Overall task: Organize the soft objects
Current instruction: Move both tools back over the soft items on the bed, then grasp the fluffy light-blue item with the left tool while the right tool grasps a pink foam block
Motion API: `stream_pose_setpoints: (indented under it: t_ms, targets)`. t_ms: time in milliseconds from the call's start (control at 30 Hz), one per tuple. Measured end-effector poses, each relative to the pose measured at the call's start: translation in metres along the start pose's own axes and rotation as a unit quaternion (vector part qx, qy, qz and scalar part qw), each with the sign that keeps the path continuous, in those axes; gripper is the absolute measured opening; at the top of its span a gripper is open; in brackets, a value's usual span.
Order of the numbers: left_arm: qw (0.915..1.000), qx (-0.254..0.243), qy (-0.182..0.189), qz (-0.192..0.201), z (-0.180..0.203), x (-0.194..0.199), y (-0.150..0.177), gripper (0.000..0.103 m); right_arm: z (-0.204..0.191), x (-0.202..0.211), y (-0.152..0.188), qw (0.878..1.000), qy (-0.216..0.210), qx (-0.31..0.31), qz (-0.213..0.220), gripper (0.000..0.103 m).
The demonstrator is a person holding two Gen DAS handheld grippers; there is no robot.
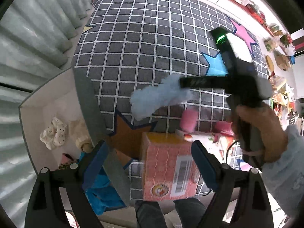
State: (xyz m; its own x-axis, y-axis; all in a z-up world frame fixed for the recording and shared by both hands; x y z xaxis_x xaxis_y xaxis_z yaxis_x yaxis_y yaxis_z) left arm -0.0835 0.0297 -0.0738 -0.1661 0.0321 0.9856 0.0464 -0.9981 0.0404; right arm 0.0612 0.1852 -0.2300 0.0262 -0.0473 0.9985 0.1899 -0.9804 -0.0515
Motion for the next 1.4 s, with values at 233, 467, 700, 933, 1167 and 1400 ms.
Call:
stream_pose_setpoints:
  t_ms: [233,467,700,933,1167,1400]
  targets:
    - [0.9986,0.019,0.025,-0.043,0.018,-0.029,-0.036,0.091,0.083,0.038,0.027,0.998,-0.010,-0.052,0.015,0.102]
    - [0.9972,-0.012,0.002,-0.073,0.047,-0.056,-0.059,0.091,0.146,0.022,0.092,0.989,-0.037,-0.135,-0.037,0.102]
    - [0.9871,-0.092,-0.040,-0.125,0.079,-0.086,-0.066,0.091,0.159,0.015,0.126,0.978,-0.073,-0.191,-0.048,0.102]
    - [0.9601,-0.182,-0.094,-0.190,0.088,-0.113,-0.065,0.091,0.167,0.016,0.131,0.981,-0.058,-0.183,-0.033,0.102]
    - [0.9315,-0.213,-0.126,-0.266,0.083,-0.150,-0.061,0.091,0.127,0.027,0.131,0.993,-0.076,-0.093,-0.013,0.102]
    - [0.9181,-0.212,-0.156,-0.296,0.075,-0.177,-0.064,0.091,0.112,0.012,0.135,0.999,-0.011,-0.036,-0.017,0.102]
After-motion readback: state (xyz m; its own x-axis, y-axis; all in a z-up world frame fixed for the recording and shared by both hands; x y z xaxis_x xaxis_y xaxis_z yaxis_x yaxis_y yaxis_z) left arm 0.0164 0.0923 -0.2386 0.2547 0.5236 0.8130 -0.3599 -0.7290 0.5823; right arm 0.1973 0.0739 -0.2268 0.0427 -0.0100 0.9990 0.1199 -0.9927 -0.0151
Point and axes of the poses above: each gripper's, at about its wrist camera, not at the fingertips, and x roughly against the way its jaws point, z to its right, y to its underside, the point moved 6 cm from there along -x, roughly the way its jaws point, and after that the axes turned 7 degrees about y, right-handed, at the moved point
